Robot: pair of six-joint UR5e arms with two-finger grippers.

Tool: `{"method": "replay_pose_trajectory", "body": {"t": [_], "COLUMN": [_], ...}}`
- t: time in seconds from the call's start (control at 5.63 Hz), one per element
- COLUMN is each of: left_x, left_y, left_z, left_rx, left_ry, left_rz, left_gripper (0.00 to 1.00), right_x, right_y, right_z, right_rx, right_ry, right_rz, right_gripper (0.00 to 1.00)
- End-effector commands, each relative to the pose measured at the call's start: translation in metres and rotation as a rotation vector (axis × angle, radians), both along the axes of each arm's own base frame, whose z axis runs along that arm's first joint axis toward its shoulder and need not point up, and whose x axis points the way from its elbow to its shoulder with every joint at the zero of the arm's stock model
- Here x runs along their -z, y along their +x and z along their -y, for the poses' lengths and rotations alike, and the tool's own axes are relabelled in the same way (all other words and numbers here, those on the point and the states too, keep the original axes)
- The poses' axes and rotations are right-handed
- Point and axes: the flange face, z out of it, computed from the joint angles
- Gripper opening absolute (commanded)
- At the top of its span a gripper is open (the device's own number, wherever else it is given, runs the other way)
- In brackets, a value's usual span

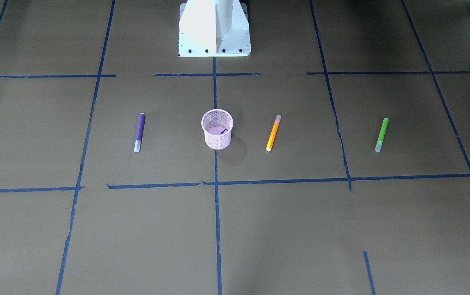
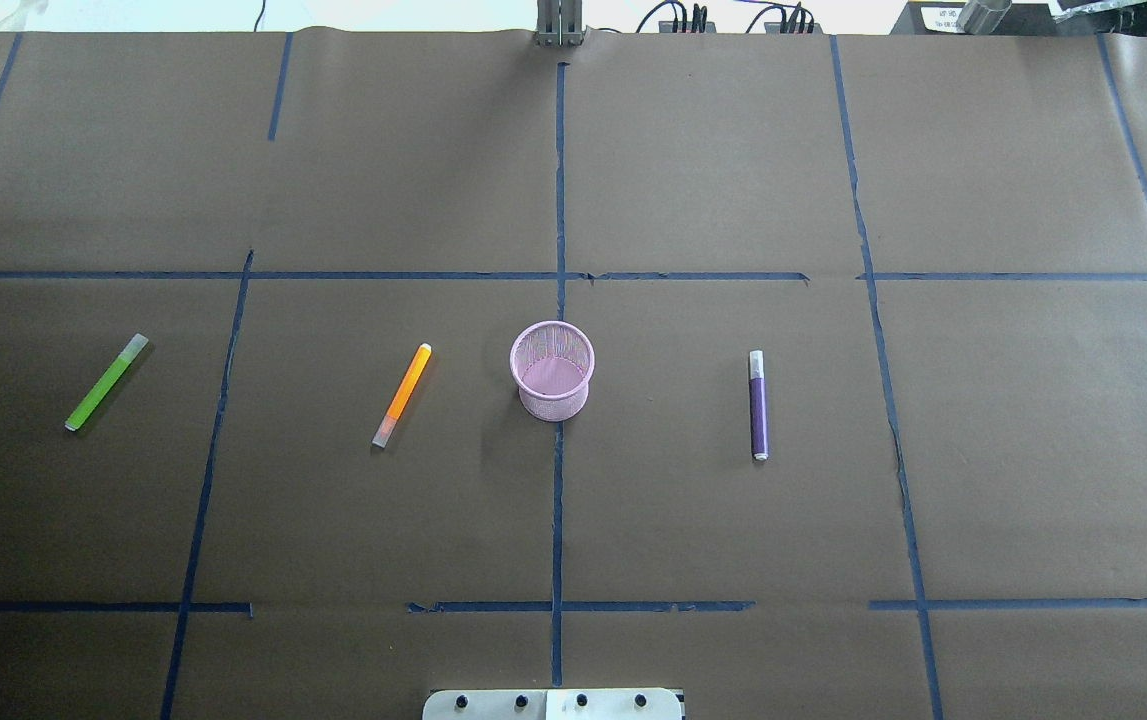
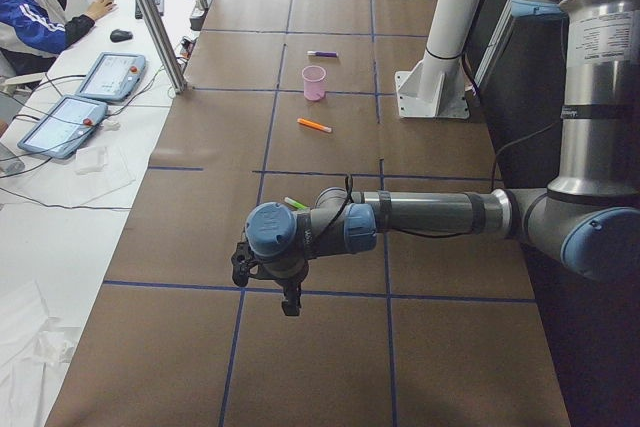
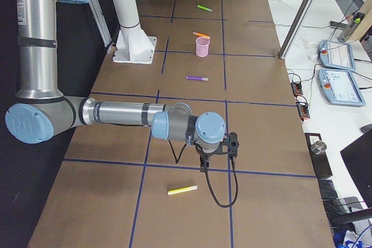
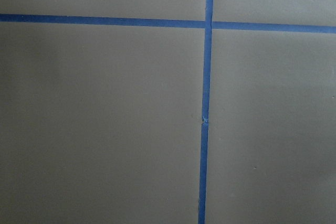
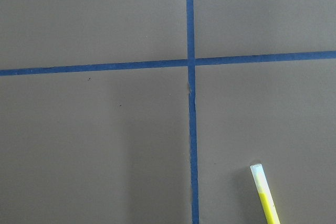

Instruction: Collect pens into pen holder

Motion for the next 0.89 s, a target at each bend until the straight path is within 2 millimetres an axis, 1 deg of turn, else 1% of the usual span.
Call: {"method": "replay_pose_trajectory", "body": {"t": [0.0,0.36,0.71], "left_x": [-0.0013,-0.0027,0.0031], "left_y": [0.0001,0.0,0.0012], "left_z": [-0.001,-0.002,0.0022], "left_rx": [0.0,-0.001,-0.009], "left_ry": [-0.003,0.003,0.034], "left_rz": [0.0,0.002,0.002], "left_gripper": [1.0,1.0,1.0], "right_x": [-0.0004,-0.0005,0.0024], "right_y": [0.0013,0.0014,0.0015], "right_z": [-0.0005,-0.0005,0.0005], "right_rx": [-0.004,-0.004,-0.004], "right_ry": [-0.002,-0.002,0.004], "right_rz": [-0.003,-0.004,-0.005], "right_gripper": [1.0,1.0,1.0]}}
